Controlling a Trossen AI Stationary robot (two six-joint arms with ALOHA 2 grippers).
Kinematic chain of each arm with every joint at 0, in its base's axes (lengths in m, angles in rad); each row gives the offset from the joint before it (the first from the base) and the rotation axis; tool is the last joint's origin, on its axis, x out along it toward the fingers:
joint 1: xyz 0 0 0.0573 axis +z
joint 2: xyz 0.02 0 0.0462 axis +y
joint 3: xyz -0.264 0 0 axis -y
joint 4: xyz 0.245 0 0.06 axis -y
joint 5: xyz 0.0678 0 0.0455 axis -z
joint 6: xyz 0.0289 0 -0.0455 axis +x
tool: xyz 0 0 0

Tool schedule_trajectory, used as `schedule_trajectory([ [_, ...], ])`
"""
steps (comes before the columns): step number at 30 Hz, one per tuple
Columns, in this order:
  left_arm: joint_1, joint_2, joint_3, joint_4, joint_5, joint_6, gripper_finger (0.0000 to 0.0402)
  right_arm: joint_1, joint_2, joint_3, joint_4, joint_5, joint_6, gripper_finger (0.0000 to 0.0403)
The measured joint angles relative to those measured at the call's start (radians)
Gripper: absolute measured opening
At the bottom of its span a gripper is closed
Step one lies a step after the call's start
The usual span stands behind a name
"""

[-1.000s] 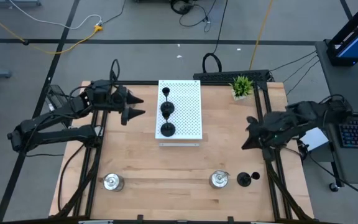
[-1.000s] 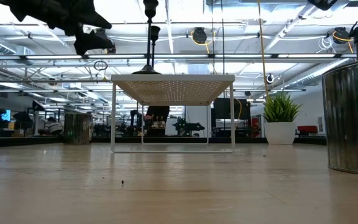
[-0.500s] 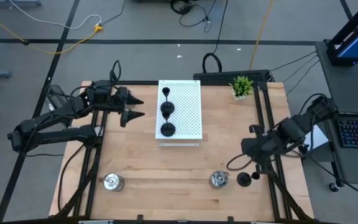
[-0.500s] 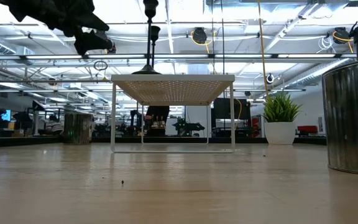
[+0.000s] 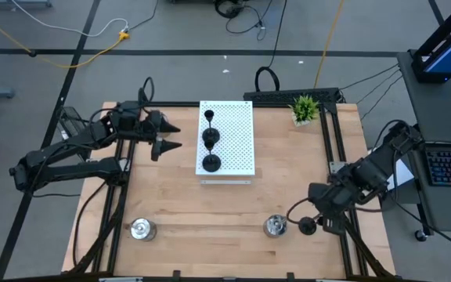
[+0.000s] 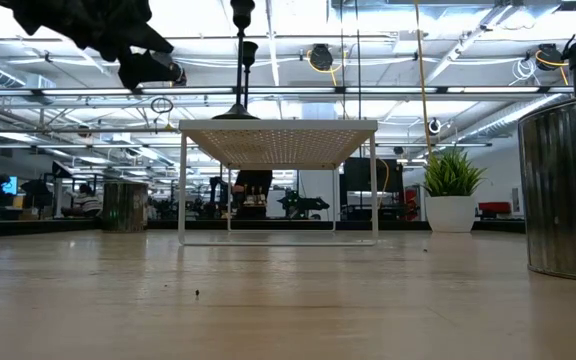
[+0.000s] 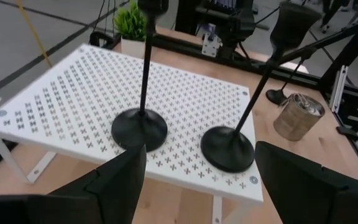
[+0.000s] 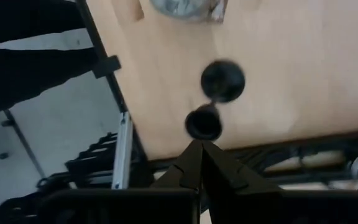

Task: Pick & Place candle stick holders
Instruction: Put the black candle holder on the shelf aligned with the other black candle holder

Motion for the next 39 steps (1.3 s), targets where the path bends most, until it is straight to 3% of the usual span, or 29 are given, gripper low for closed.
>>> schedule_trajectory([
  [11,0.0,0.0,0.0,-0.012,0.0,0.009,0.0308,0.064,0.019,-0.002,0.013,0.013,0.203,0.0032],
  [27,0.0,0.0,0.0,-0.011,0.0,0.013,0.0308,0.067,0.019,-0.125,0.047,0.027,0.249,0.0189],
  [39,0.0,0.0,0.0,-0.01,0.0,0.011,0.0308,0.067,0.018,-0.214,0.056,0.029,0.219,0.0189],
])
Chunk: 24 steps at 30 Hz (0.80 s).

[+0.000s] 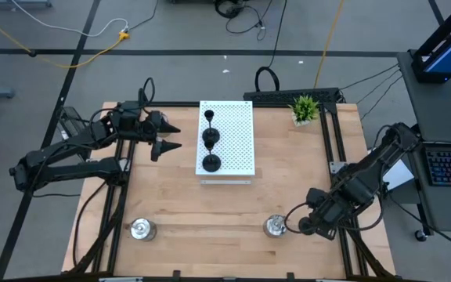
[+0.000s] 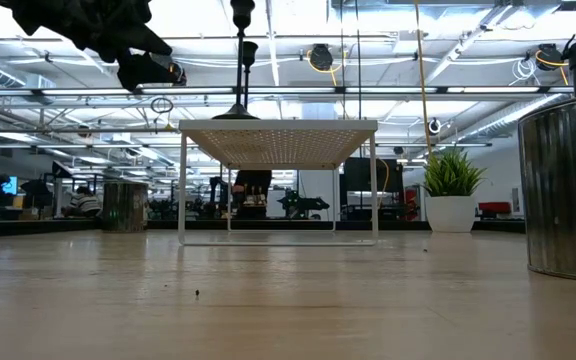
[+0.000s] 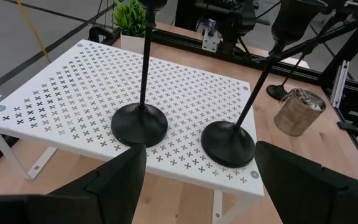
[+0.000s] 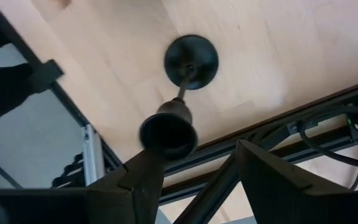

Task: Pick & Place candle stick holders
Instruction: Put the black candle holder on the shelf aligned with the other black candle holder

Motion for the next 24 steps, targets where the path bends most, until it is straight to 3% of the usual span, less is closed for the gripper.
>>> schedule_trajectory([
  [12,0.0,0.0,0.0,0.0,0.0,-0.006,0.0308,-0.001,-0.004,-0.137,0.116,-0.003,-0.01,0.0163],
  [16,0.0,0.0,0.0,0.0,0.0,-0.012,0.0308,-0.003,-0.004,-0.146,0.116,0.001,-0.008,0.0122],
  [22,0.0,0.0,0.0,0.0,-0.002,-0.032,0.0308,-0.009,-0.006,-0.147,0.111,0.001,-0.012,0.0021],
  [24,0.0,0.0,0.0,0.0,-0.002,-0.052,0.0308,-0.01,-0.01,-0.147,0.11,0.001,-0.014,0.0015],
])
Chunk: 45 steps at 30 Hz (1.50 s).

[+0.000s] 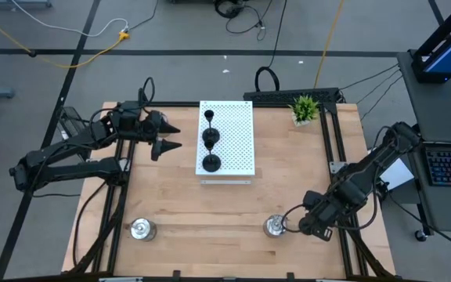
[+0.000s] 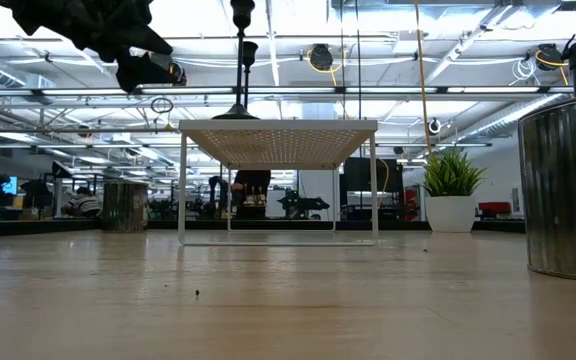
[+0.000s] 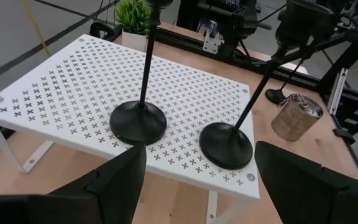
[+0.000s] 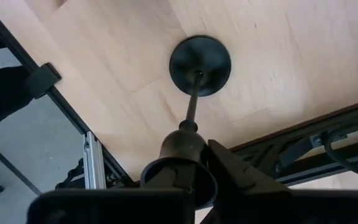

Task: Pick & Place candle stick holders
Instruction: Put the black candle holder on the shelf aligned with the other black candle holder

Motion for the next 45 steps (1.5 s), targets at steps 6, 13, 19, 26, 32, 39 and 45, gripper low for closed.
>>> schedule_trajectory([
  [6,0.0,0.0,0.0,0.0,-0.001,-0.047,0.0308,-0.006,-0.03,0.008,-0.068,-0.002,0.014,0.0012],
  [13,0.0,0.0,0.0,0.002,-0.002,-0.097,0.0308,-0.049,-0.044,0.137,-0.27,0.009,-0.015,0.0012],
  [19,0.0,0.003,0.0,0.043,-0.001,-0.144,0.0308,-0.119,-0.06,0.232,-0.266,0.092,-0.047,0.0011],
  [26,0.0,0.004,0.0,0.09,-0.008,-0.157,0.0308,-0.203,-0.061,0.344,-0.259,0.169,-0.133,0.0011],
  [32,0.0,0.004,0.0,0.091,-0.009,-0.122,0.0308,-0.275,-0.061,0.416,-0.254,0.24,-0.22,0.0011],
  [39,0.0,0.002,0.0,0.11,-0.129,-0.115,0.0308,-0.371,-0.06,0.486,-0.229,0.272,-0.338,0.0011],
  [45,0.0,0.002,0.0,0.239,-0.219,-0.121,0.0308,-0.458,-0.057,0.543,-0.209,0.29,-0.436,0.0011],
])
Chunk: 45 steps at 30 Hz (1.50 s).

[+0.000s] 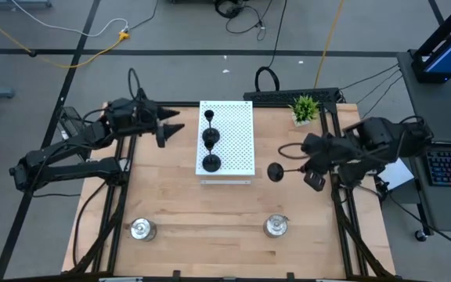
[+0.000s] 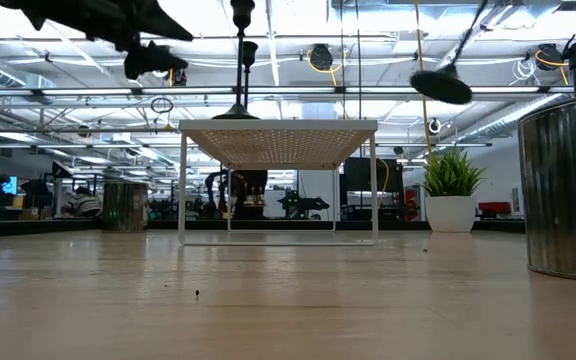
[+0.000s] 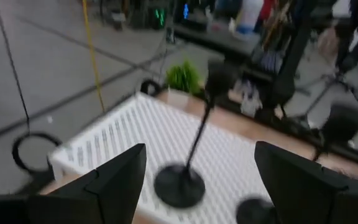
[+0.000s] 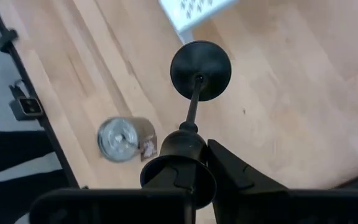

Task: Pick & Place candle stick holders
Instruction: Put the black candle holder on the shelf aligned with the other black candle holder

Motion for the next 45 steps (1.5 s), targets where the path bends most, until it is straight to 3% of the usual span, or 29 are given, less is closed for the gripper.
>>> schedule_trajectory([
  [10,0.0,0.0,0.001,0.23,-0.036,0.051,0.0308,-0.144,0.089,0.175,0.005,0.031,-0.227,0.0011],
  [19,0.0,0.01,0.111,0.206,-0.078,0.141,0.0308,-0.333,0.217,0.382,-0.041,0.081,-0.45,0.0011],
  [27,0.018,0.142,0.334,0.008,-0.081,0.26,0.0308,-0.488,0.312,0.529,-0.006,0.077,-0.588,0.0011],
  [36,0.074,0.4,0.681,-0.251,-0.078,0.428,0.0308,-0.59,0.315,0.533,0.194,0.021,-0.654,0.0011],
  [45,0.097,0.619,0.989,-0.41,-0.075,0.585,0.0308,-0.659,0.361,0.534,0.369,-0.016,-0.656,0.0011],
])
